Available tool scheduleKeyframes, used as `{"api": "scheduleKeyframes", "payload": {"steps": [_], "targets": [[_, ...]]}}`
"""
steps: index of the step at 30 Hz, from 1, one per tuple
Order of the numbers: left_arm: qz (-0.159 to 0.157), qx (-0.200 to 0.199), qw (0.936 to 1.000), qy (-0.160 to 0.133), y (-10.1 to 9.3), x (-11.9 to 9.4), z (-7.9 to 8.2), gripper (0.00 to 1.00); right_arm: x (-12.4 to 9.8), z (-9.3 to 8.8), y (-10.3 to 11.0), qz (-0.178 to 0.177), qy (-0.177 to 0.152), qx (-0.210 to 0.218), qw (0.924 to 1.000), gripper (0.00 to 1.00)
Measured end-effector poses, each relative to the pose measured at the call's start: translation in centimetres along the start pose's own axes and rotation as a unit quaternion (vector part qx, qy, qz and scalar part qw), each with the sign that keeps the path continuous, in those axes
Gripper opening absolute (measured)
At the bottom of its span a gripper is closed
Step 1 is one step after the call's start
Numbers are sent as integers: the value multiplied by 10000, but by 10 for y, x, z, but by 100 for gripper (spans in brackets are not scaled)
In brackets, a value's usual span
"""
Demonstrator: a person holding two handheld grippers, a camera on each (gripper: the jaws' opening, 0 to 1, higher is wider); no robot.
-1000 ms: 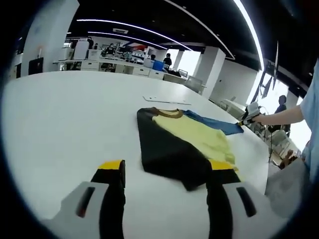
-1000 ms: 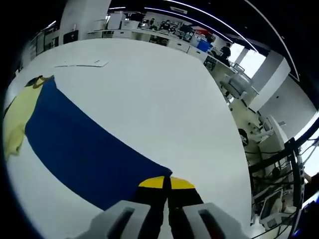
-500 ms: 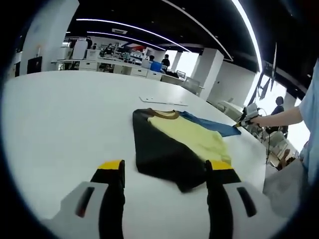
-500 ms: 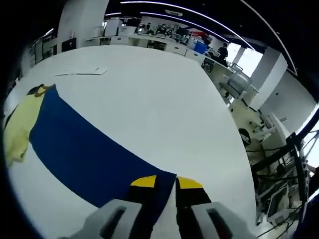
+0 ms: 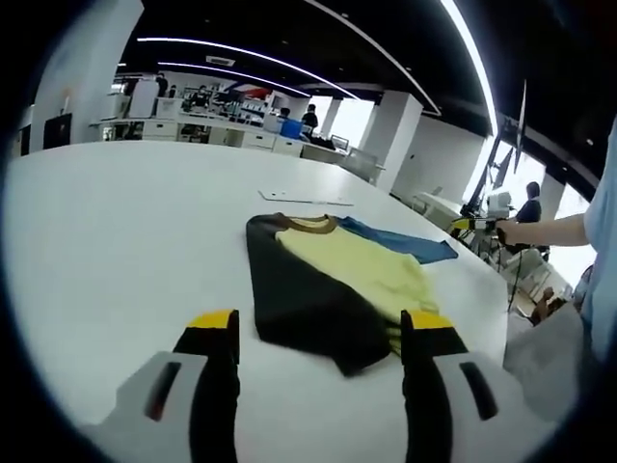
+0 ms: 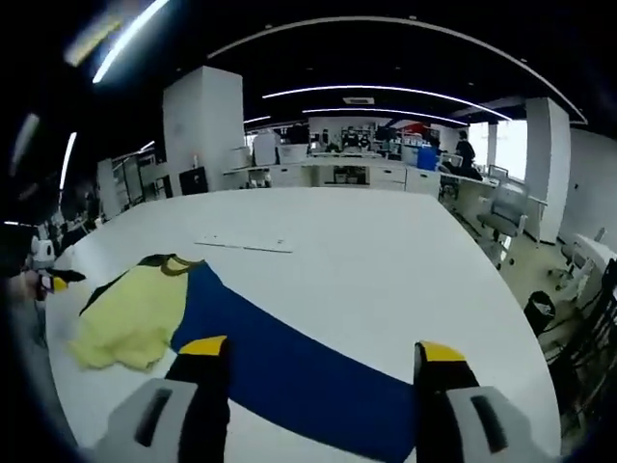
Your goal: Fold the garment on the visible template until the final outline fits inside the template.
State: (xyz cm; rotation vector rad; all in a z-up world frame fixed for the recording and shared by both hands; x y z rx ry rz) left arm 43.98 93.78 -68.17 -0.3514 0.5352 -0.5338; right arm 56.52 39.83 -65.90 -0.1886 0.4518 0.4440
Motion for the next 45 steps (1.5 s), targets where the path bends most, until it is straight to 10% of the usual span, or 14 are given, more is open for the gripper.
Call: {"api": "scheduleKeyframes", "payload": {"steps": [9,18,31,45], "targets": [[-73,79,9999,46,-5,-4,2,65,-5,9,50,548,-1,-274,9981,100],[-27,262,9991,333,-15,7,-12,59,-11,20,78,683,-150,-316,9971,96],[560,-912,9917,715,7,28,-39,38,-32,18,137,1075,-141,-360,9935,92],[239,-2280,9678,1038,-8,43,-59,18,-45,12,155,1229,-140,-171,9922,87]]}}
Point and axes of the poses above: the point that each gripper's makers call its tool centre point, and the gripper's own axes: x roughly forward along the fingers, y roughly to its left, z roughly out of its top, the point moved 3 cm from there along -x, roughly backward along the fingers, and after that the axes turned 9 degrees about -x, right-handed, at the moved point
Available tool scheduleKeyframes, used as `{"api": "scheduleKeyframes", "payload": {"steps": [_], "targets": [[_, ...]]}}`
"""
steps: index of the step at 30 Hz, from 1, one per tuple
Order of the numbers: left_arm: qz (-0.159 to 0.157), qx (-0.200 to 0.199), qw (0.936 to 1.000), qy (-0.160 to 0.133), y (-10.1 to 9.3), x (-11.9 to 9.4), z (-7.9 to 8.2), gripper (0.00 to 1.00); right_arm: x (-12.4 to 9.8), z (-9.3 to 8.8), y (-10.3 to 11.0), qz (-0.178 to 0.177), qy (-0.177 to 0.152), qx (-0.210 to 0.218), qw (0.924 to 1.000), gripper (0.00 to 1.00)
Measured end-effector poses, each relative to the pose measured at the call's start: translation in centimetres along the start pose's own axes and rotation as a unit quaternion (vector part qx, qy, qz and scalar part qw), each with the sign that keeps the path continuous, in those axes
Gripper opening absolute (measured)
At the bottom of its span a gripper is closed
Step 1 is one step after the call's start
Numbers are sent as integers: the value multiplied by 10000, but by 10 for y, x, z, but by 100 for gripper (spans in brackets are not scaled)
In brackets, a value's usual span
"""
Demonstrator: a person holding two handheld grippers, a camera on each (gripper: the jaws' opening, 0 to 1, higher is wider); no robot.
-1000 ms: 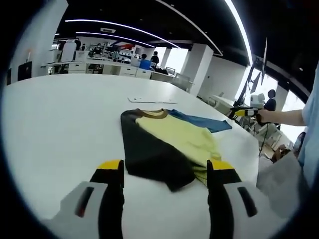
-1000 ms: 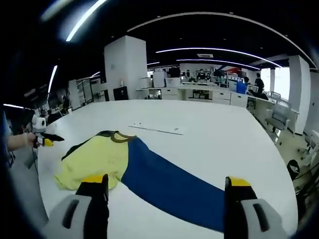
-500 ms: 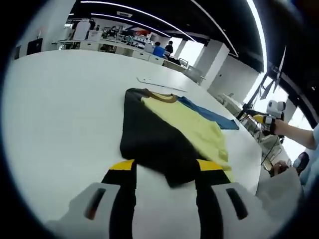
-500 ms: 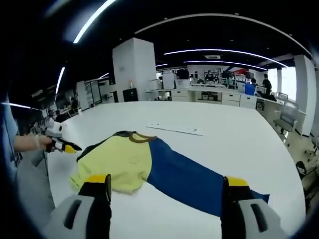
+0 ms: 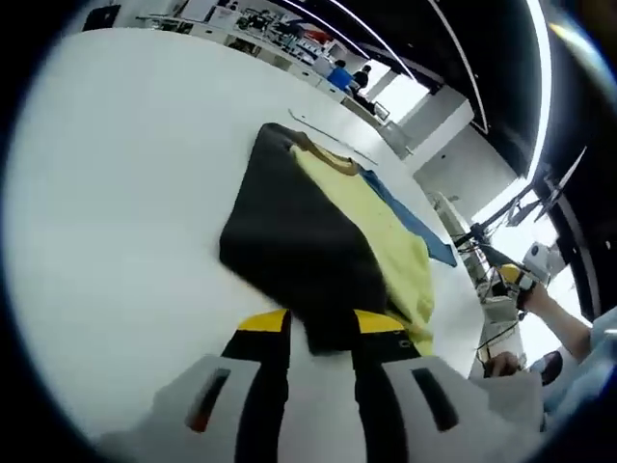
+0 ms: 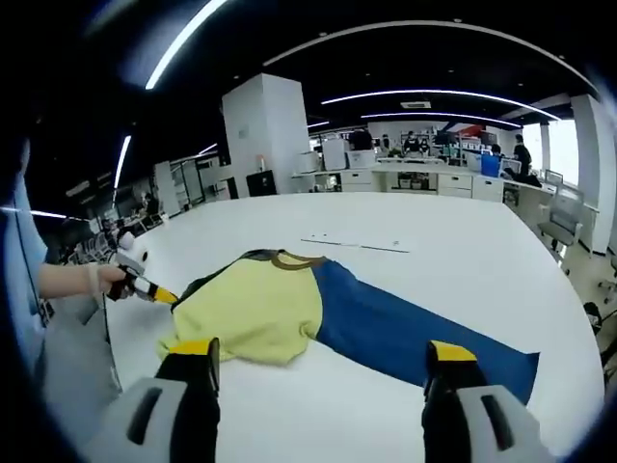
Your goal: Fold the garment on the visible template until the final outline fits inside the template.
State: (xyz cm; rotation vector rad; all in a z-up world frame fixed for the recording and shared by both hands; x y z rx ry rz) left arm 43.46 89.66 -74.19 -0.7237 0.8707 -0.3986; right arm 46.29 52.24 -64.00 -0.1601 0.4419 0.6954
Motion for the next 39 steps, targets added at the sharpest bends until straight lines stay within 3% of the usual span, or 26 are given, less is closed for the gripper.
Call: {"api": "scheduleKeyframes", "payload": {"steps": [4,9,16,22,32,39], "targets": [[-98,-68,9999,-38,-1,2,0,0,-1,-3,2,30,41,-10,10000,87],[-31,258,9979,-591,-8,-7,20,0,-3,-7,5,37,45,60,10000,86],[-363,892,9924,-770,-52,-19,51,0,-7,-6,5,25,23,58,10000,85],[-726,1260,9862,-791,-91,-10,72,0,-11,-5,3,-20,-3,100,9999,84],[-1400,1448,9790,-320,-147,44,55,0,-18,-9,3,-86,8,159,9998,83],[-1468,1445,9785,92,-153,90,29,0,-19,-11,2,-114,17,212,9997,82]]}}
Point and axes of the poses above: the point that each gripper's makers call its tool centre point, and the gripper's own axes: x roughly forward along the fingers, y roughly to its left, z roughly out of its top, the point moved 3 cm from there along -x, roughly backward along the fingers, and after that the axes turned 9 degrees about -x, right-handed, at the moved point
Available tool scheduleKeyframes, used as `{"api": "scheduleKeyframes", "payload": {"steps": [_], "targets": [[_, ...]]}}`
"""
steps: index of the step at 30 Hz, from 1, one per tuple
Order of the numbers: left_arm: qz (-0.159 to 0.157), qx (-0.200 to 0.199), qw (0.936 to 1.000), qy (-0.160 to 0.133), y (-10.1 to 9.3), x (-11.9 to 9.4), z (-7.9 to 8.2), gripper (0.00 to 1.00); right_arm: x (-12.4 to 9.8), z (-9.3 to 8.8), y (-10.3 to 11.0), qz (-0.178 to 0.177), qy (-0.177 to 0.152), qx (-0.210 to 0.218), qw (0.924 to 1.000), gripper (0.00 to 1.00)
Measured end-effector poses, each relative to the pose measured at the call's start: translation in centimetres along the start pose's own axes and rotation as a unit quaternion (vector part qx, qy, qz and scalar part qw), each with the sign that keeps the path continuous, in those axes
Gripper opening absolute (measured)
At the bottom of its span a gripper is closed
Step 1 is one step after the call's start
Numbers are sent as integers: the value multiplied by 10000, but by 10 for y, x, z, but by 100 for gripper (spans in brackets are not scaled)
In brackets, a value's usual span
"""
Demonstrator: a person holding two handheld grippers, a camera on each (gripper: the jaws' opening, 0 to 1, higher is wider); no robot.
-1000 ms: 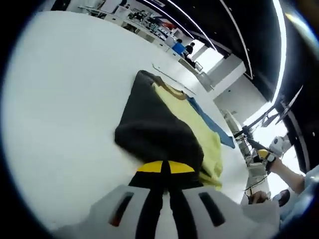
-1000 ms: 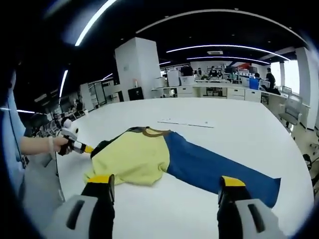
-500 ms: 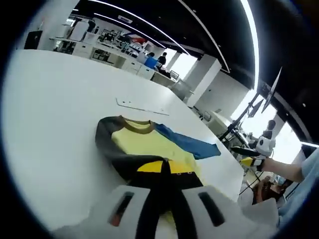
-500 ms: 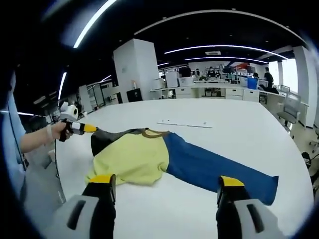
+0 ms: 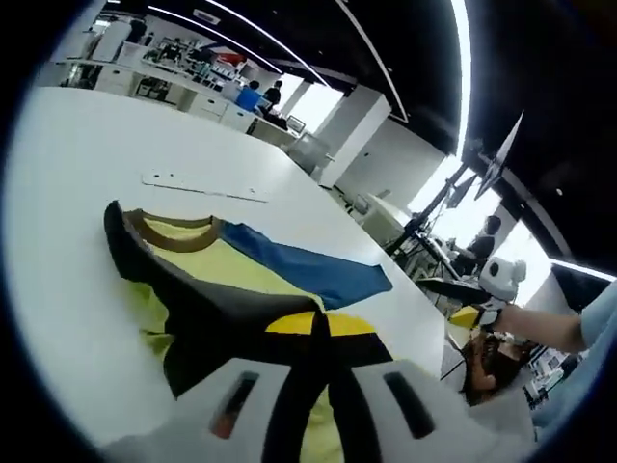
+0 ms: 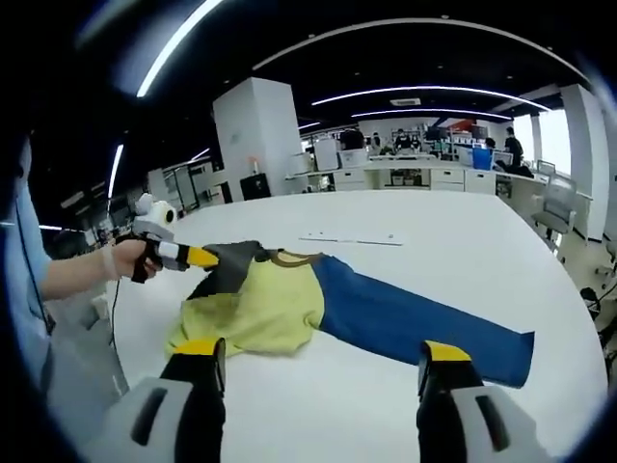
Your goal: Fold the garment on the visible template until the final outline fits inside the template.
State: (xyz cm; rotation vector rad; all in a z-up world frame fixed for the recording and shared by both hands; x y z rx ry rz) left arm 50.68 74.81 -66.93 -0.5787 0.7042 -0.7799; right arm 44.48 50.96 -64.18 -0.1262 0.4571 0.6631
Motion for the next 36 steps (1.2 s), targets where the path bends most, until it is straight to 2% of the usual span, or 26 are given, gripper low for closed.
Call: {"api": "scheduleKeyframes", "payload": {"steps": [3,6,9,10,13,14,19,22,23,27,30,33,36], "targets": [[40,107,9998,186,3,13,-13,0,0,-3,1,13,17,34,10000,82],[6,11,9995,314,6,22,-22,0,-1,-6,1,-5,33,83,10000,82],[85,-26,9991,407,13,29,-29,0,-2,-9,1,-19,49,123,9999,82],[145,-120,9984,529,17,32,-34,0,-2,-10,2,-16,55,160,9999,82],[229,-35,9976,656,27,37,-41,0,-2,-12,3,-17,81,152,9999,81],[294,4,9965,787,31,37,-47,0,-2,-12,3,-17,91,151,9998,81],[381,42,9953,888,43,37,-59,0,-2,-11,3,-32,55,180,9998,81],[297,162,9958,849,38,35,-57,0,-2,-11,4,-20,58,186,9998,81],[230,298,9955,875,35,34,-56,3,-2,-11,4,-15,56,185,9998,81],[-157,793,9936,786,14,24,-48,26,1,-11,7,10,56,179,9998,81],[-256,1111,9914,642,2,8,-39,41,3,-10,11,51,42,199,9998,81],[-293,1253,9901,553,-3,-4,-29,53,4,-11,14,80,45,199,9998,81],[-147,1463,9884,392,0,-19,-15,68,5,-10,16,105,36,201,9997,81]]}}
Point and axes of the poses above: the point that each gripper's makers call its tool centre point, and the gripper's own axes: x roughly forward along the fingers, y roughly to its left, z roughly out of its top, the point moved 3 cm from there along -x, roughly backward along the fingers, and after that the axes turned 9 degrees about -x, right-handed, at the moved point
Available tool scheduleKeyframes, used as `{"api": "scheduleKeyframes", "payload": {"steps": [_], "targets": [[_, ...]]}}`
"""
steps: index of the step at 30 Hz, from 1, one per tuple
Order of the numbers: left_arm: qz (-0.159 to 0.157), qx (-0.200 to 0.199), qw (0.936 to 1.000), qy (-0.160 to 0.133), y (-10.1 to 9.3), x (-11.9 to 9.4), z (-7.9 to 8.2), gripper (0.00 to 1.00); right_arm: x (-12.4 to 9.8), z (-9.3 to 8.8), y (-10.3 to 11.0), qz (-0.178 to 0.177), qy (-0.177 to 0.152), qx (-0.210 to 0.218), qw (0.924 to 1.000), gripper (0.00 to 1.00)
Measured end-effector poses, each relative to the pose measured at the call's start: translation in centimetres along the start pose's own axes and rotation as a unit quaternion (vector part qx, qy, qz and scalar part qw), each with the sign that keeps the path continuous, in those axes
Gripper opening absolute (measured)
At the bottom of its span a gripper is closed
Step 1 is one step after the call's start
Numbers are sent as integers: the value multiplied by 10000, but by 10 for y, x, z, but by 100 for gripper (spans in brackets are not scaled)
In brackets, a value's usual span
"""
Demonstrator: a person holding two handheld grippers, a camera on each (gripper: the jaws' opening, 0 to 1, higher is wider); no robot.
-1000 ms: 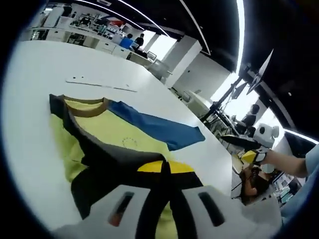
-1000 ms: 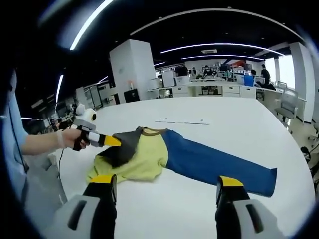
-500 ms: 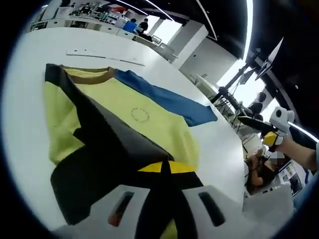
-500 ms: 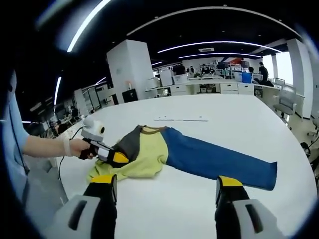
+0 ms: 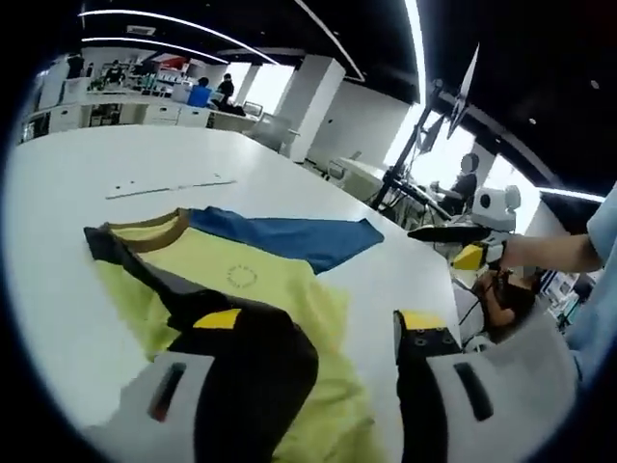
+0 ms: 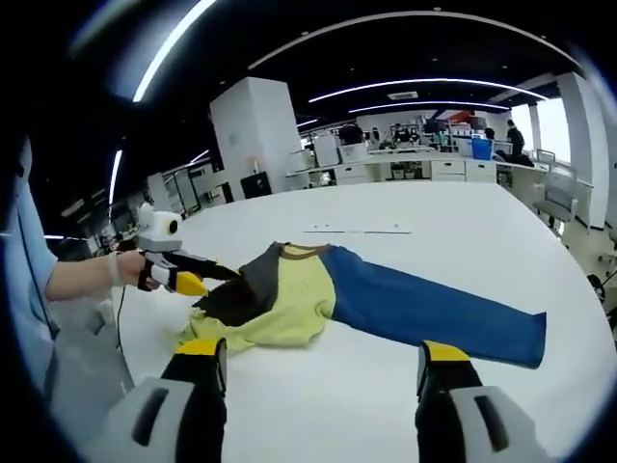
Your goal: Fold the garment on the visible template until the final outline fits inside the template.
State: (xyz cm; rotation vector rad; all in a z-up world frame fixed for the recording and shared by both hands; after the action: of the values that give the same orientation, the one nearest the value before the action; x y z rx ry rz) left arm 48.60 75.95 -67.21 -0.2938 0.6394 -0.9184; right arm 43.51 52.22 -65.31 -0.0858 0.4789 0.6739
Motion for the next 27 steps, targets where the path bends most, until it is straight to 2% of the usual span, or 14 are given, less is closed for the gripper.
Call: {"api": "scheduleKeyframes", "payload": {"steps": [2,5,10,17,19,20,21,24,26,27], "targets": [[123,87,9999,15,5,-7,1,77,0,0,1,8,-8,13,10000,81],[440,16,9989,170,22,-22,-5,83,0,-1,2,13,1,-2,10000,81],[562,-171,9980,214,37,-36,-12,83,-1,-3,4,4,6,30,10000,81],[823,-580,9945,296,65,-39,-28,74,-3,-9,5,-14,38,83,10000,81],[948,-707,9925,322,72,-40,-33,68,-4,-9,5,-27,43,95,9999,80],[1029,-943,9896,354,74,-42,-37,66,-5,-10,5,-32,37,114,9999,80],[1013,-980,9894,349,74,-43,-39,64,-5,-10,5,-37,38,123,9999,80],[1155,-1367,9827,467,77,-48,-51,58,-6,-13,4,-58,76,132,9999,80],[1099,-1723,9784,296,77,-51,-52,47,-6,-14,3,-58,90,140,9998,80],[1022,-1988,9741,339,75,-52,-55,44,-6,-14,3,-56,92,135,9999,80]]}}
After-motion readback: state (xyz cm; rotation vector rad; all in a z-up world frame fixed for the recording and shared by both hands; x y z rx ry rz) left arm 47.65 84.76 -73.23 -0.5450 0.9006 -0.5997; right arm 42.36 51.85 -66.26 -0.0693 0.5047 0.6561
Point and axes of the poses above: the point that each gripper's makers call its tool centre point, and the gripper's own axes: x roughly forward along the fingers, y roughly to its left, z roughly out of its top, the point moved 3 cm from there along -x, roughly backward along the fingers, and after that the axes turned 9 degrees about -x, right-handed, at the moved point
